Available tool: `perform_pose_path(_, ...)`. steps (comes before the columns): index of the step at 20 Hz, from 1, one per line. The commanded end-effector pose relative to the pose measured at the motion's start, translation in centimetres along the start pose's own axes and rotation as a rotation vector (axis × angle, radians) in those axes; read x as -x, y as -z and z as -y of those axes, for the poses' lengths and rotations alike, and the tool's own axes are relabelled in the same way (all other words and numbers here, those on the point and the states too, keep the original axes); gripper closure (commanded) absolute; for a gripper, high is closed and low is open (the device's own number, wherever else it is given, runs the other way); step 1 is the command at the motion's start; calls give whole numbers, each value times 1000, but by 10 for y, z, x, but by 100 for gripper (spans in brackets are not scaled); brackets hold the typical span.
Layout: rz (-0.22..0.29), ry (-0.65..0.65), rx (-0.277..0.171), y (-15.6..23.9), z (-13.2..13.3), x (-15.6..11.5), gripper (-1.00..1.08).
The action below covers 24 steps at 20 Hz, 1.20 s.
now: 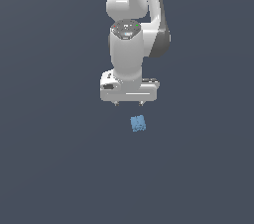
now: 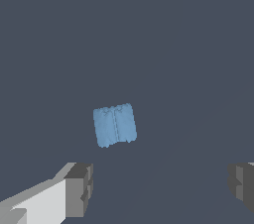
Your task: Pick up the object and move it to a goal position.
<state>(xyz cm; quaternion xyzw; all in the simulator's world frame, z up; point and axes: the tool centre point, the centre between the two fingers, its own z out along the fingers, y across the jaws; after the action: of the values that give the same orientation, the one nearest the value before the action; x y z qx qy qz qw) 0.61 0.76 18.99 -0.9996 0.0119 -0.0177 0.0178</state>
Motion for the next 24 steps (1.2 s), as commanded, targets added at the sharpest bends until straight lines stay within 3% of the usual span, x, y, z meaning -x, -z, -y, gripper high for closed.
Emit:
perform_pose_path(1, 0, 0, 0, 0, 0, 0, -92)
perform_pose_path(12, 9, 32, 38, -4, -13, 0, -92)
perform_pose_path(24, 10, -39, 35, -9, -10, -1, -92)
